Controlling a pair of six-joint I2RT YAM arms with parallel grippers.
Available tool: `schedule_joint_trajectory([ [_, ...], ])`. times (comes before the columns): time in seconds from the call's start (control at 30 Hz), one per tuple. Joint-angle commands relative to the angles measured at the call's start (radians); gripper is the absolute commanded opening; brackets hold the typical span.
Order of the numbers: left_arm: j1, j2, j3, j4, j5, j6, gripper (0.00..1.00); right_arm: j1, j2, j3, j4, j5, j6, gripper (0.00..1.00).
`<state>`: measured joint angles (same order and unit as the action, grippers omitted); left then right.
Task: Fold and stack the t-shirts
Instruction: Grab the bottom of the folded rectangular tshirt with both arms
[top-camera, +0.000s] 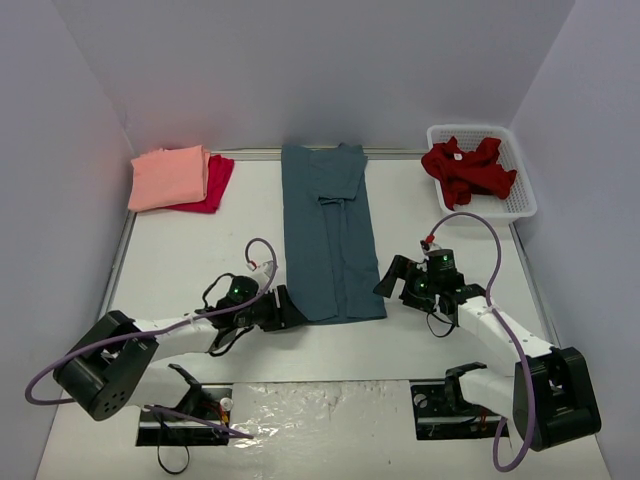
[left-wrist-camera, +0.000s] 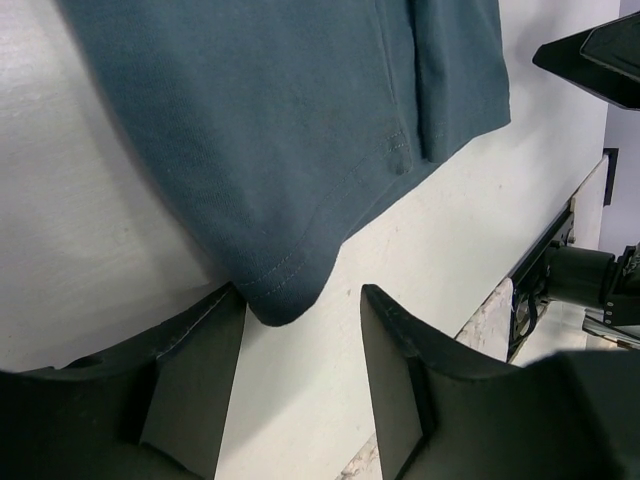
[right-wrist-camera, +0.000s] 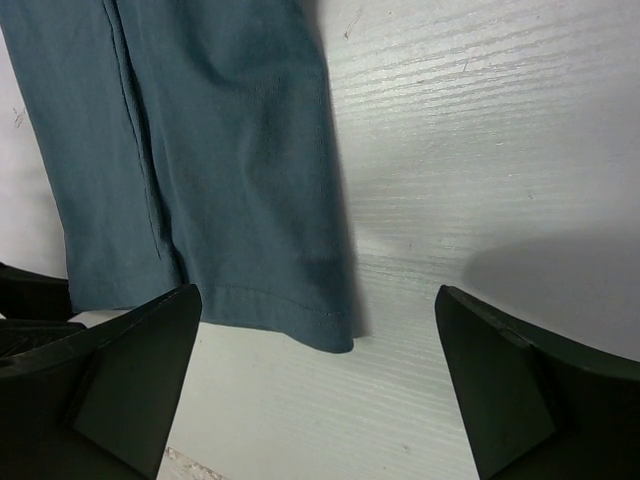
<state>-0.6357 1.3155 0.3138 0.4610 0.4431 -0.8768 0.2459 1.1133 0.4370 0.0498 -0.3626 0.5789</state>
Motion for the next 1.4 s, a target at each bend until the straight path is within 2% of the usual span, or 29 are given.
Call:
schedule_joint_trajectory([
  [0.0,-0.005,-0.015,-0.028,-0.137,-0.043,0.006,0.49,0.010,0.011,-0.003,0.013,0.013,-0.002,1.00],
  [0.33,-0.005,-0.052,-0.028,-0.197,-0.072,-0.019,0.49,0.016,0.016,-0.001,0.015,0.014,-0.002,1.00],
  [0.63,-0.004,0.043,-0.022,-0.165,-0.087,-0.060,0.35,0.020,0.016,-0.003,0.015,0.013,-0.004,1.00],
  [0.83,-0.005,0.057,-0.025,-0.147,-0.089,-0.073,0.35,0.023,0.022,0.000,0.019,0.016,-0.005,1.00],
  [1.17,-0.004,0.021,-0.007,-0.232,-0.092,-0.050,0.35,0.029,0.020,-0.003,0.021,0.011,-0.005,1.00],
  [1.37,-0.004,0.001,0.005,-0.286,-0.096,-0.028,0.33,0.036,0.017,-0.009,0.019,0.001,0.007,0.94],
])
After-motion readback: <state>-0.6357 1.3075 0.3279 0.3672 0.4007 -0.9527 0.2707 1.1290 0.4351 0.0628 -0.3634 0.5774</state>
